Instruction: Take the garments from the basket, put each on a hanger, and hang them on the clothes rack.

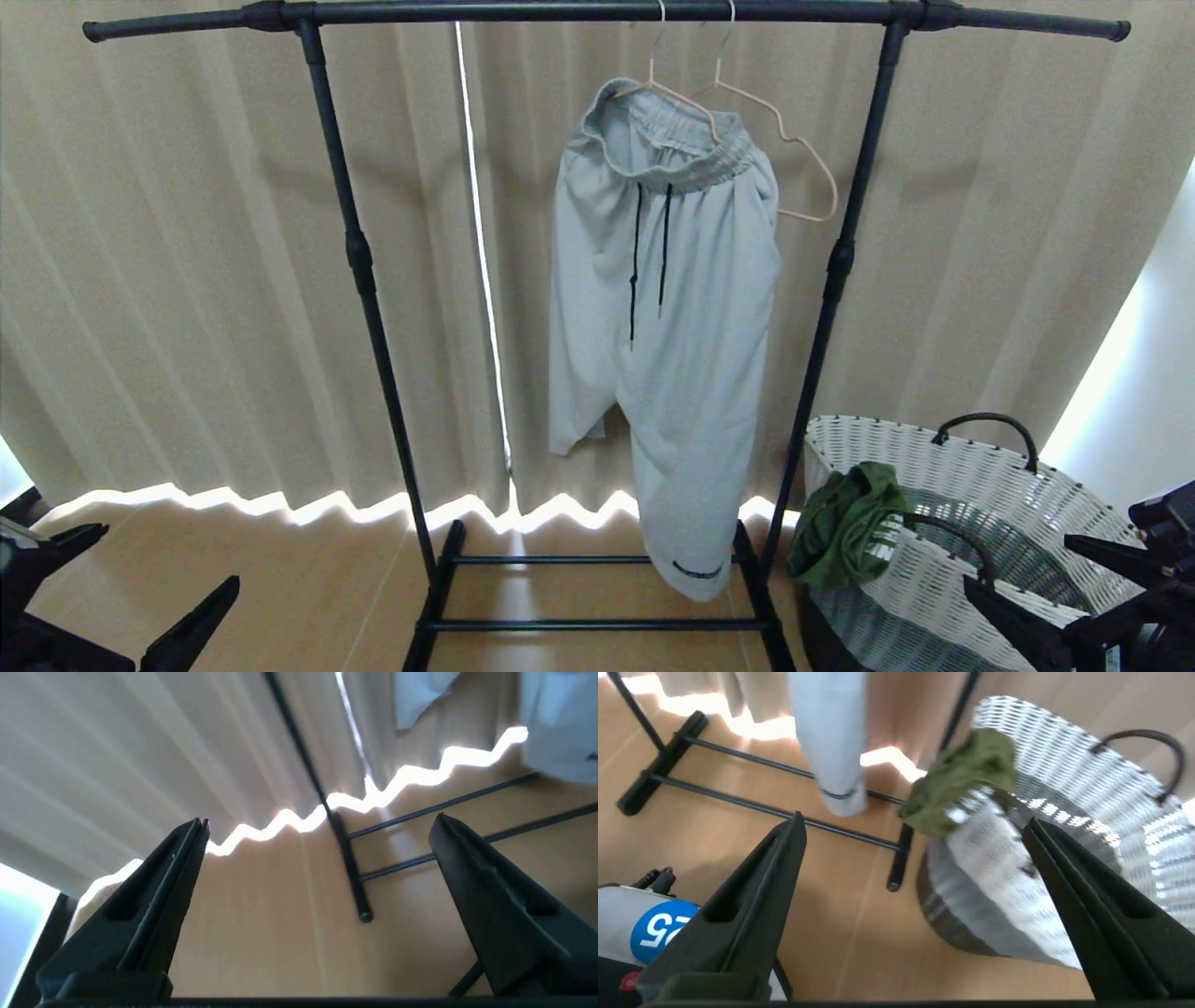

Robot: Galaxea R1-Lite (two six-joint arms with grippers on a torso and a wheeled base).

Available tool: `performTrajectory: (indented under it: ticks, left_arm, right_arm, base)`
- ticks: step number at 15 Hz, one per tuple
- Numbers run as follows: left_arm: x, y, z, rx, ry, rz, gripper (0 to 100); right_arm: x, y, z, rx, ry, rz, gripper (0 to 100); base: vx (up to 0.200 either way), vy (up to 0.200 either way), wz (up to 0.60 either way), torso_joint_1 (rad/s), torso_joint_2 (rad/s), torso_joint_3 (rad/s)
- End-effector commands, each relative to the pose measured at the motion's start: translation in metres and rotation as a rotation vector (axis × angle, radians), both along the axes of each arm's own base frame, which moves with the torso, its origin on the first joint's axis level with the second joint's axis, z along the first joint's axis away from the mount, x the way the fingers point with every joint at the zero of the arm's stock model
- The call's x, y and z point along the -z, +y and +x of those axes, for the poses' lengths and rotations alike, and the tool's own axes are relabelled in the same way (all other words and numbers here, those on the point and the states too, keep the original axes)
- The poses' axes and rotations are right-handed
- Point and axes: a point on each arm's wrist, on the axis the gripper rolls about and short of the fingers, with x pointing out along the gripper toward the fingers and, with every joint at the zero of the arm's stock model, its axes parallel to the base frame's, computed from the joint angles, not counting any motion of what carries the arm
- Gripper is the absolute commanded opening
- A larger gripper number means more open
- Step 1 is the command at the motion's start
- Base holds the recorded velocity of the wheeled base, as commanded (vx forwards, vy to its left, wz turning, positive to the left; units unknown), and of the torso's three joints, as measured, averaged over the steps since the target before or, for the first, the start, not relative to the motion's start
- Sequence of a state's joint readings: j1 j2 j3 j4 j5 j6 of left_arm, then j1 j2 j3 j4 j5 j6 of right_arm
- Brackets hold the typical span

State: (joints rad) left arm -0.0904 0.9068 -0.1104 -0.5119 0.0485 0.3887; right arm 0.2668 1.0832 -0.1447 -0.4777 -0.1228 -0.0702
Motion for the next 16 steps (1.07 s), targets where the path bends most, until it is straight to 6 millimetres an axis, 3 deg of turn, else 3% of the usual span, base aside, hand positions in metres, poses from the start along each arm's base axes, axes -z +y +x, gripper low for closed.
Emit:
performTrajectory:
  ticks: [1, 3, 10, 16]
  left_arm:
    - [0.0001, 0.0, 0.0002, -0.001, 0.001, 0.0, 100]
    - [0.0003, 0.0, 0.0006, 0.0, 0.004, 0.001, 100]
    - [-0.001, 0.0001, 0.004, -0.008, 0.01, -0.002, 100]
    - [-0.0001, -0.0001, 0.0031, -0.004, 0.012, 0.0, 100]
  right_arm:
    - [-0.0006, 0.0, 0.0, 0.0, -0.004, 0.001, 100]
    - [-0.0004, 0.0, -0.0001, 0.0, -0.002, 0.0, 100]
    - [-0.001, -0.0004, -0.0011, 0.002, -0.01, 0.001, 100]
    - [-0.0005, -0.0004, -0.0014, 0.002, -0.007, -0.001, 100]
  base:
    - [0.0, -0.2, 0.0, 0.007, 0.0, -0.007]
    - [0.0, -0.2, 0.0, 0.005, 0.0, 0.005]
    - [0.0, 0.0, 0.0, 0.0, 0.0, 0.0]
    - [0.2, 0.0, 0.0, 0.002, 0.0, 0.005]
